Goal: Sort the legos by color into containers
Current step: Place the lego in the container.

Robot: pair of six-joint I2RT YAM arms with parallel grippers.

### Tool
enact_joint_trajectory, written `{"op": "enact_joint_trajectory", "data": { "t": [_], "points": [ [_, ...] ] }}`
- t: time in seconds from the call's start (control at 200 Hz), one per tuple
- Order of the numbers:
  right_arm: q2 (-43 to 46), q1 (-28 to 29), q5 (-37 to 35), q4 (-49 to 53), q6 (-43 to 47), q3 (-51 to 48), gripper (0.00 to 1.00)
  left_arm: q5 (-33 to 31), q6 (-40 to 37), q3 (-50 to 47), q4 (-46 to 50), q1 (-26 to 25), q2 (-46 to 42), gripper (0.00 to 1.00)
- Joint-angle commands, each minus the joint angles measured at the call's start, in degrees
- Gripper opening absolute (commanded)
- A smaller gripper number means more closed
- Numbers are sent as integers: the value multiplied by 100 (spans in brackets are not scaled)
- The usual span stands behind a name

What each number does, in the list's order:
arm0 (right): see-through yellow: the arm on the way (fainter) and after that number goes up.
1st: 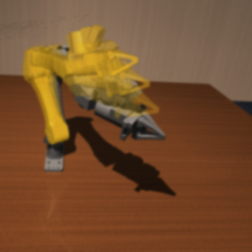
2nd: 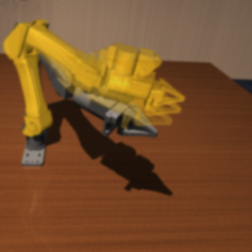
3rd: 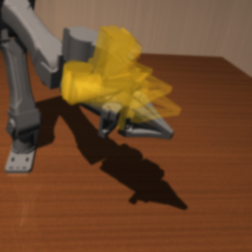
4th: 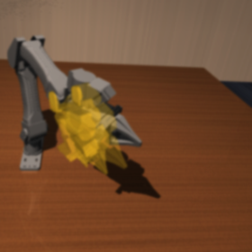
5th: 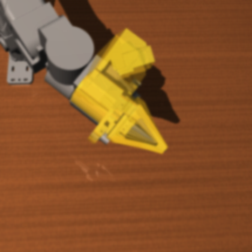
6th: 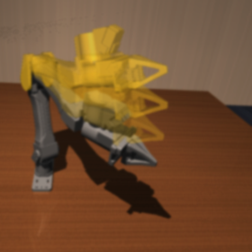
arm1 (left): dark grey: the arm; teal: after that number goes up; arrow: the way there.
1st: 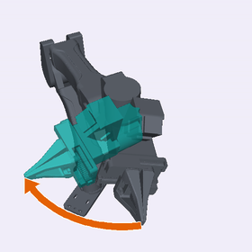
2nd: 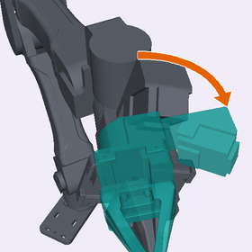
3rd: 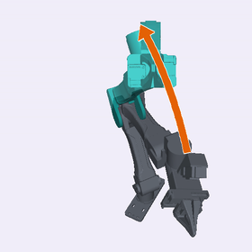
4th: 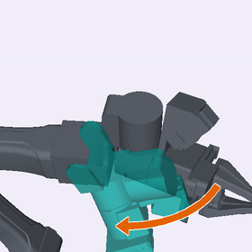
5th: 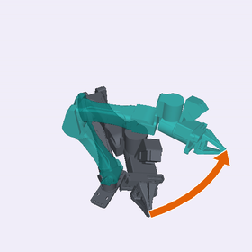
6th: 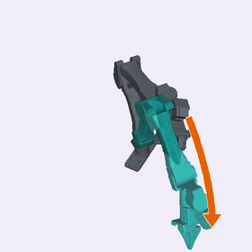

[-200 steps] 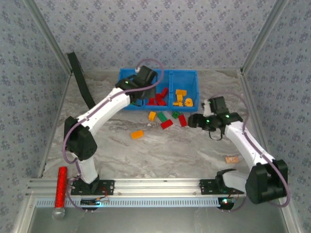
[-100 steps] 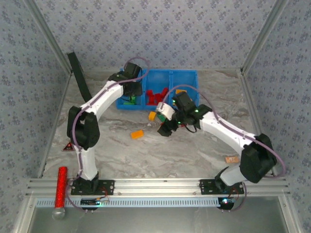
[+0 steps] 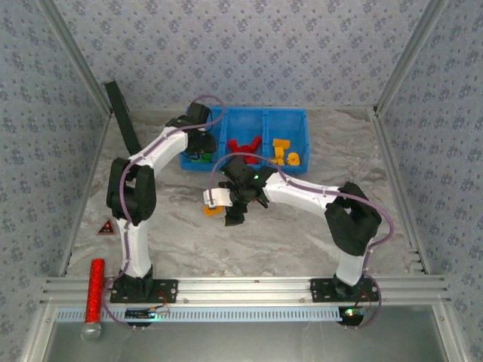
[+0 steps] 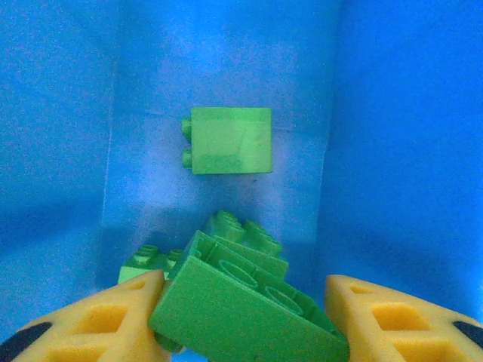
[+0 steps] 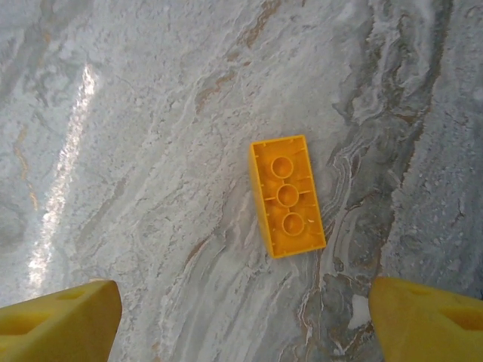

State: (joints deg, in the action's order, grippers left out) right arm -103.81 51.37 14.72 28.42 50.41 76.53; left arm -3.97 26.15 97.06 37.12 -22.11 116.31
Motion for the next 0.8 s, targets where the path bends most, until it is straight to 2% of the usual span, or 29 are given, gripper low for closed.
{"op": "enact_joint_trajectory", "data": {
  "t": [0.0, 0.705, 0.795],
  "points": [
    [-236, 122, -302, -134, 396, 346, 87, 183, 39, -15, -223, 56, 114, 45],
    [-1168, 248, -556, -320, 454, 838, 86, 407, -127, -17, -492, 246, -373, 70],
    [-1287, 252, -553, -280, 414, 942, 86, 415, -163, 72, -430, 285, -474, 70]
  ]
}}
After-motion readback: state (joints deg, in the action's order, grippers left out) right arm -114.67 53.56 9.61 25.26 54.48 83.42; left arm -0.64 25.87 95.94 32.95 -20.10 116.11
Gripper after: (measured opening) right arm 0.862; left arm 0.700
